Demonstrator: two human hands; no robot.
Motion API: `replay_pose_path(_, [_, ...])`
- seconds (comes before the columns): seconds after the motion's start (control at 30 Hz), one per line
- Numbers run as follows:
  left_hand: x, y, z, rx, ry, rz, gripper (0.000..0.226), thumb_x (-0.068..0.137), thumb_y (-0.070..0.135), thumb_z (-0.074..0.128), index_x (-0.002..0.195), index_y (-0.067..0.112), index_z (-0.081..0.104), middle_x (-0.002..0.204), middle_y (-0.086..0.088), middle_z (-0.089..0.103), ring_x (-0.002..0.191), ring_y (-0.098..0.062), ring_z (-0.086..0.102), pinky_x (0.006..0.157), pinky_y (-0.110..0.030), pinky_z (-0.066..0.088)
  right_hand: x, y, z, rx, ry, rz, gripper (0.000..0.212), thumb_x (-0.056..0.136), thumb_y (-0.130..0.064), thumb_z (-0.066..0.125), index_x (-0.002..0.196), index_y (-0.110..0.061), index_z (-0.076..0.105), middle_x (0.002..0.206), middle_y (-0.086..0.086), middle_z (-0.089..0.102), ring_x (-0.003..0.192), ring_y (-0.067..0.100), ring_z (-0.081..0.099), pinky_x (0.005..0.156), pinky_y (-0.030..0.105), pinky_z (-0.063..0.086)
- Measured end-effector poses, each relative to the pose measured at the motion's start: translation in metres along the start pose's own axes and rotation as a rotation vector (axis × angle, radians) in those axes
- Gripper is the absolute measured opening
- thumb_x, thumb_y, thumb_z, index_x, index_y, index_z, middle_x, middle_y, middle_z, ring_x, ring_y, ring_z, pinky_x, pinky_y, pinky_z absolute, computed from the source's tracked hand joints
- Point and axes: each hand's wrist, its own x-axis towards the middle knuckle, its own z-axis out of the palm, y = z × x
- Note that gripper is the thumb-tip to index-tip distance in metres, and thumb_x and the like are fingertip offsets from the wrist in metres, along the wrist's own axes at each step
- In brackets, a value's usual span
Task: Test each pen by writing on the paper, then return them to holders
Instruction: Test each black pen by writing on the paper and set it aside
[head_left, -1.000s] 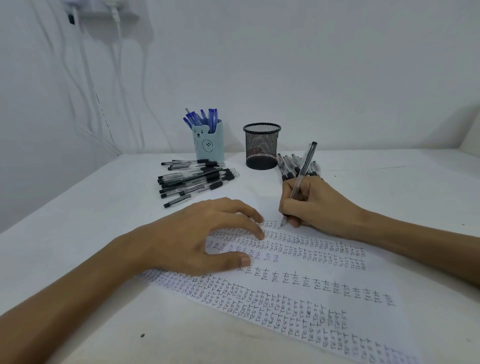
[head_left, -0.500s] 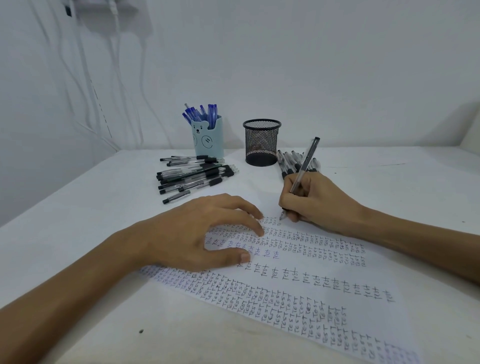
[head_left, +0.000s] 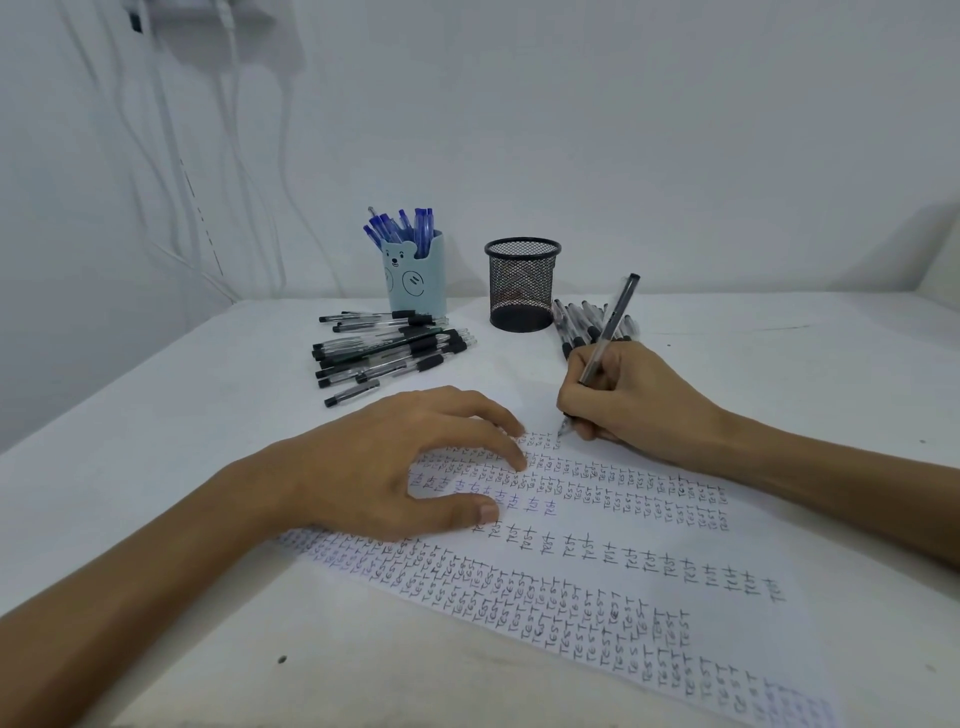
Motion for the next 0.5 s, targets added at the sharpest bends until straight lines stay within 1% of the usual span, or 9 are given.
replay_pose_path(0.1, [0.001, -0.001, 0.001, 0.002, 0.002, 0.001, 0.038, 0.098, 0.049, 0.067, 0.134, 0.038, 0.063, 0.148, 0.02, 0.051, 0.137, -0.002, 0.049, 0.112, -0.034, 0.043, 0.0, 0.0, -0.001, 0.006, -0.003, 0.004, 0.02, 0.089, -0.009, 0.064, 0.074, 0.003, 0.056, 0.058, 0.011, 0.065, 0.05, 0.018, 0.044, 0.047, 0.019, 0.037])
replay_pose_path(0.17, [0.001, -0.001, 0.001, 0.009, 0.006, 0.002, 0.038, 0.098, 0.049, 0.067, 0.133, 0.038, 0.064, 0.147, 0.021, 0.051, 0.137, -0.001, 0.049, 0.112, -0.033, 0.042, 0.0, -0.001, 0.001, -0.035, 0.007, -0.001, 0.022, 0.089, -0.01, 0.064, 0.073, 0.003, 0.055, 0.056, 0.009, 0.065, 0.048, 0.015, 0.045, 0.047, 0.017, 0.038])
replay_pose_path(0.23, [0.001, -0.001, 0.001, 0.007, 0.013, 0.009, 0.037, 0.098, 0.048, 0.068, 0.133, 0.036, 0.065, 0.147, 0.019, 0.052, 0.136, -0.001, 0.05, 0.112, -0.031, 0.042, 0.001, -0.001, 0.002, -0.055, 0.024, 0.021, 0.023, 0.09, -0.011, 0.062, 0.071, -0.001, 0.053, 0.054, 0.008, 0.063, 0.044, 0.013, 0.044, 0.045, 0.018, 0.037])
replay_pose_path(0.27, [0.001, -0.001, 0.001, 0.0, 0.014, 0.009, 0.037, 0.098, 0.047, 0.068, 0.133, 0.036, 0.065, 0.146, 0.019, 0.053, 0.136, -0.001, 0.05, 0.112, -0.03, 0.042, 0.002, -0.001, 0.001, -0.007, 0.037, 0.048, 0.023, 0.091, -0.011, 0.06, 0.071, -0.004, 0.054, 0.054, 0.009, 0.061, 0.042, 0.014, 0.042, 0.043, 0.019, 0.035])
replay_pose_path(0.33, [0.001, -0.002, 0.001, -0.023, 0.024, -0.004, 0.035, 0.099, 0.046, 0.066, 0.132, 0.034, 0.066, 0.145, 0.019, 0.054, 0.135, -0.002, 0.051, 0.112, -0.03, 0.043, 0.005, -0.002, -0.001, 0.218, 0.088, 0.145, 0.023, 0.095, -0.009, 0.055, 0.072, -0.008, 0.055, 0.055, 0.011, 0.057, 0.042, 0.015, 0.038, 0.039, 0.021, 0.03])
replay_pose_path(0.4, [0.001, -0.005, 0.002, -0.013, 0.067, -0.015, 0.033, 0.101, 0.046, 0.062, 0.13, 0.031, 0.067, 0.141, 0.018, 0.058, 0.133, -0.003, 0.053, 0.11, -0.032, 0.046, 0.009, -0.003, -0.003, 0.44, 0.129, 0.237, 0.025, 0.097, -0.012, 0.05, 0.075, -0.008, 0.059, 0.061, 0.01, 0.057, 0.048, 0.015, 0.043, 0.044, 0.022, 0.032])
replay_pose_path(0.47, [0.001, -0.011, 0.002, 0.073, 0.154, -0.029, 0.031, 0.103, 0.046, 0.058, 0.127, 0.029, 0.069, 0.135, 0.018, 0.061, 0.129, -0.002, 0.055, 0.108, -0.036, 0.048, 0.012, -0.001, -0.003, 0.529, 0.136, 0.252, 0.034, 0.101, -0.02, 0.048, 0.073, -0.009, 0.065, 0.068, 0.009, 0.061, 0.058, 0.017, 0.05, 0.053, 0.025, 0.035])
replay_pose_path(0.5, [0.0, -0.015, 0.001, 0.132, 0.203, -0.042, 0.029, 0.103, 0.045, 0.057, 0.125, 0.029, 0.069, 0.132, 0.018, 0.063, 0.128, -0.001, 0.055, 0.107, -0.038, 0.048, 0.013, 0.0, -0.004, 0.531, 0.129, 0.235, 0.039, 0.103, -0.023, 0.047, 0.072, -0.009, 0.066, 0.07, 0.009, 0.061, 0.06, 0.019, 0.051, 0.053, 0.027, 0.035])
